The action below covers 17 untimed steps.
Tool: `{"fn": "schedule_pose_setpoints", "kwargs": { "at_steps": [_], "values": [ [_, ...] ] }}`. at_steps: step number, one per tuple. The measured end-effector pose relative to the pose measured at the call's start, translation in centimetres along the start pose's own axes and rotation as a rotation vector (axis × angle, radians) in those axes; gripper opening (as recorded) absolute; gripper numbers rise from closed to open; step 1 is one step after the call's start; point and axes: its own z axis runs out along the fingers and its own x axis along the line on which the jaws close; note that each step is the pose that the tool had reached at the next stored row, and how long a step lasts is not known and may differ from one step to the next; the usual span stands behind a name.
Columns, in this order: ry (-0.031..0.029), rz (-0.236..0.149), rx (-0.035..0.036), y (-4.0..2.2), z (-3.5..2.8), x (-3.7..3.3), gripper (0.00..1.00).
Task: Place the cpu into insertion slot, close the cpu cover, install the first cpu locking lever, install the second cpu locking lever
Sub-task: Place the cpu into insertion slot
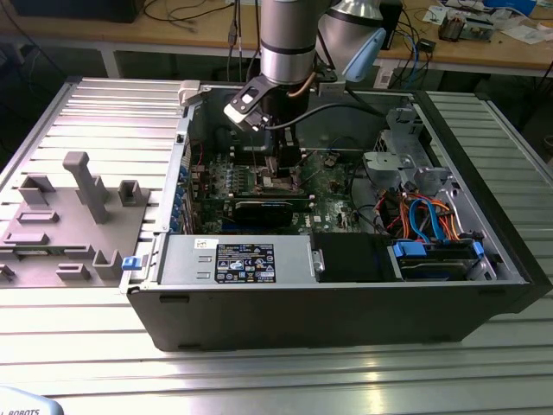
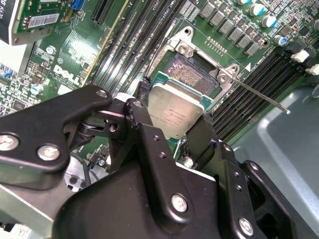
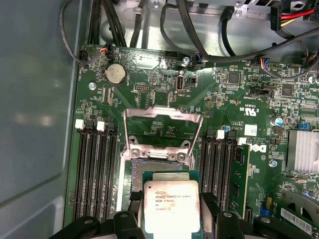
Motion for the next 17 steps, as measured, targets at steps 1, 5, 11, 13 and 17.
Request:
{"fn": "schedule_pose_setpoints", "kwargs": {
  "at_steps": [1, 5, 11, 13, 17],
  "values": [
    [-0.0001, 0.001, 0.0001, -0.01, 0.01, 0.00, 0.55],
    [-0.0001, 0.002, 0.0001, -0.02, 0.06, 0.00, 0.55],
    [-0.0002, 0.005, 0.0002, -0.03, 0.16, 0.01, 0.55],
    [-0.0002, 0.006, 0.0003, -0.03, 0.19, 0.01, 0.55],
    [-0.0004, 0.011, 0.0004, -0.04, 0.32, 0.01, 0.55]
  ]
}}
